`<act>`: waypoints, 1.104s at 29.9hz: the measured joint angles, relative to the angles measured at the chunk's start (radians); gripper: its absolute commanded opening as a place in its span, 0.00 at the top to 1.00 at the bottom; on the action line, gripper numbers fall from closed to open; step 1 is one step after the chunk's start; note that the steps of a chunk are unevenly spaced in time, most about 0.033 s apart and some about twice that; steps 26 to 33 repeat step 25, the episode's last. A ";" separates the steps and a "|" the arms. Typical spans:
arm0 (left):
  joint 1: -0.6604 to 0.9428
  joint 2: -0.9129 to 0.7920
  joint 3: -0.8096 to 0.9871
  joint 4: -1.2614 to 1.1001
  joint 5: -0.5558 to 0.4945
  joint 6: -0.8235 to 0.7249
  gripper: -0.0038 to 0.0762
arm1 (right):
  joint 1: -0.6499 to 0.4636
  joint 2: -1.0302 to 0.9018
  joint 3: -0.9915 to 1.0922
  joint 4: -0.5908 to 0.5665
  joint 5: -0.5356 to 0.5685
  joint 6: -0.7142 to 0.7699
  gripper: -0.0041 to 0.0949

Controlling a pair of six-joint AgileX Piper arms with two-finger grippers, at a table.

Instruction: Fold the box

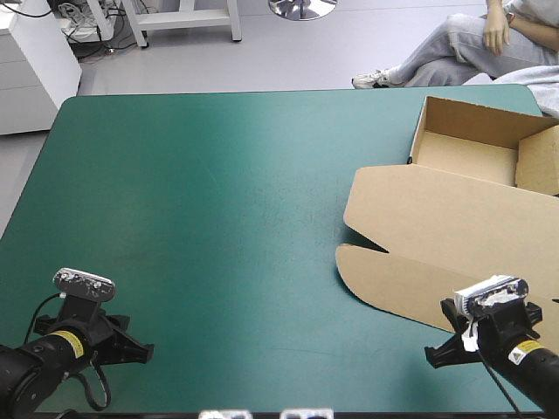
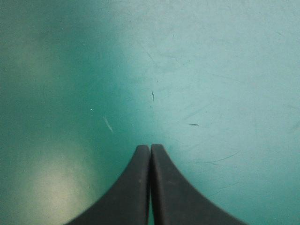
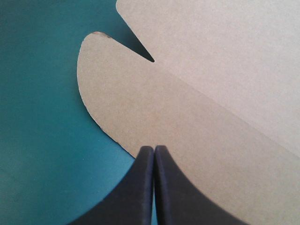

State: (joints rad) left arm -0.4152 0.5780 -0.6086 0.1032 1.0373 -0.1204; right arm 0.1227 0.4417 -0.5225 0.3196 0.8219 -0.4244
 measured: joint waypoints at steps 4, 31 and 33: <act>0.000 0.000 0.036 -0.001 -0.018 0.000 0.96 | 0.000 -0.064 0.060 0.000 -0.011 -0.002 0.97; 0.000 -0.001 0.095 -0.043 -0.045 0.000 0.96 | 0.000 -0.087 0.087 -0.001 0.028 -0.002 0.97; 0.000 -0.001 0.095 -0.043 -0.045 0.000 0.96 | 0.000 -0.087 0.087 -0.001 0.028 -0.002 0.97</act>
